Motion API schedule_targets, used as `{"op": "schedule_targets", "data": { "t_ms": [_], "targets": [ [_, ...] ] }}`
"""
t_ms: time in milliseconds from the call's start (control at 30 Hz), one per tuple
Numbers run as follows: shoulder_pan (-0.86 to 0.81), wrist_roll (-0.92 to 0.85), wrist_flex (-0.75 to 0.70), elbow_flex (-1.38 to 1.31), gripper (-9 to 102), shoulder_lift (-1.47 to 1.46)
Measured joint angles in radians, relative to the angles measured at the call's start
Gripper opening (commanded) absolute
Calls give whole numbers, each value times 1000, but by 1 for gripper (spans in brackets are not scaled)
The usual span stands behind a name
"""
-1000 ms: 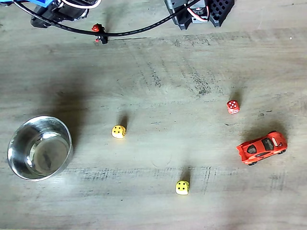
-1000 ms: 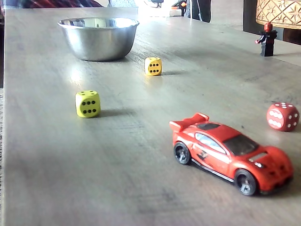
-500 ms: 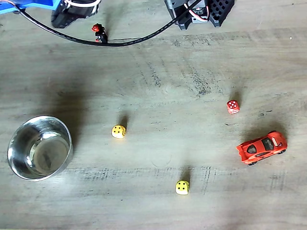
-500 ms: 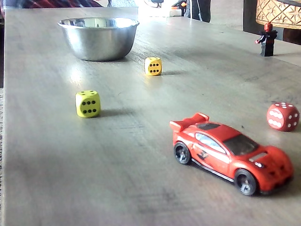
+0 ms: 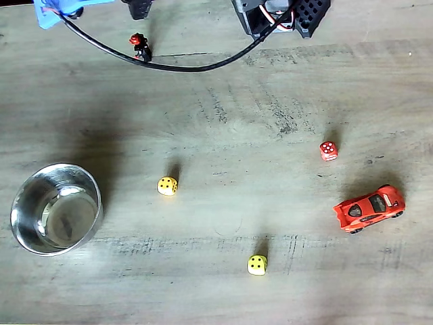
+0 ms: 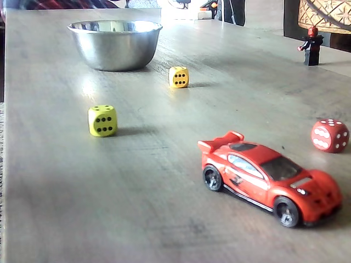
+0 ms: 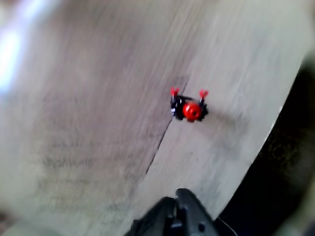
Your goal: Pick up the lego figure and place in bowl
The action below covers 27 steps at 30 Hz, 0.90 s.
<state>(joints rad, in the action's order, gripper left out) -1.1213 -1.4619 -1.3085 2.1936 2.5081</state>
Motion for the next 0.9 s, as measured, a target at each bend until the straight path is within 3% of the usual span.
{"op": "schedule_targets", "data": {
  "t_ms": [400,900],
  "targets": [
    [0,-77,-2,0,-1,-78],
    [0,-894,-5,0,-1,-133]
  ]
}}
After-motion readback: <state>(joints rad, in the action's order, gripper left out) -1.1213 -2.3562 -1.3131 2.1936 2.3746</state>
